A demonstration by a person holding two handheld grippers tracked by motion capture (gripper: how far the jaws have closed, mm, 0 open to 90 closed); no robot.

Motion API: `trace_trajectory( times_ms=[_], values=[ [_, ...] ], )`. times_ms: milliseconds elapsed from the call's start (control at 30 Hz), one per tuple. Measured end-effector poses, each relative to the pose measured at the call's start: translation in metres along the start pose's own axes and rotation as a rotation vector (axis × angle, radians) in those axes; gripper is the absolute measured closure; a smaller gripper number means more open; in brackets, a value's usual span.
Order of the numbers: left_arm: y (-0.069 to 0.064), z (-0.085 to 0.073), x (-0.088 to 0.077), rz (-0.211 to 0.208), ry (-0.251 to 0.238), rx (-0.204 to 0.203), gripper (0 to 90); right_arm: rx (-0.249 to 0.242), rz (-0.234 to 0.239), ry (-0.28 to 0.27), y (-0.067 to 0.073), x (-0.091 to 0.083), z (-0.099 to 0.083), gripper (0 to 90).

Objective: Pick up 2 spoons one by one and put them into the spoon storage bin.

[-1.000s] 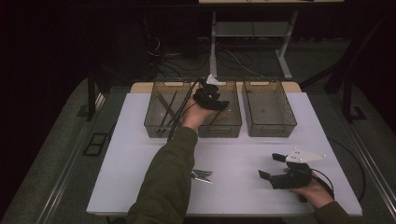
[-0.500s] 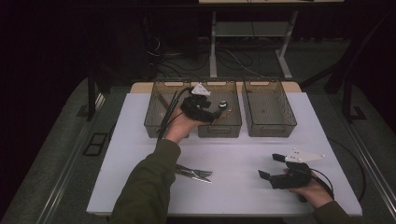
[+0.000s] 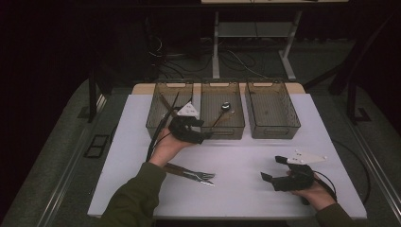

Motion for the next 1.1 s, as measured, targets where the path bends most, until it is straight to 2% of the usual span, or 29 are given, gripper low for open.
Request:
trace_trajectory(
  times_ms=[100,367,600,1100],
  values=[
    [-0.004,-0.013,-0.005,-0.010,0.005,-0.003,44.4,0.004,0.004,0.003,0.001,0.000,0.000,11.9],
    [-0.016,-0.036,-0.017,-0.005,0.020,0.006,69.4,0.002,0.001,0.005,0.001,0.001,-0.001,11.9],
    [-0.035,-0.058,-0.025,-0.029,0.056,0.022,89.7,-0.004,0.001,0.000,0.001,0.000,0.000,11.9],
    [-0.073,-0.100,-0.027,-0.065,0.133,0.057,89.9,-0.014,0.004,-0.002,0.002,0.000,0.000,11.9]
  ],
)
Point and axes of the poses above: each handheld gripper's, and its own axes: x roughly forward along the jaws, z roughly out of its top, y roughly to its left, the point moved 7 cm from there along x, roughly forward along the jaws, and after that the axes turned 2 degrees about -z, right-handed, at the moved point
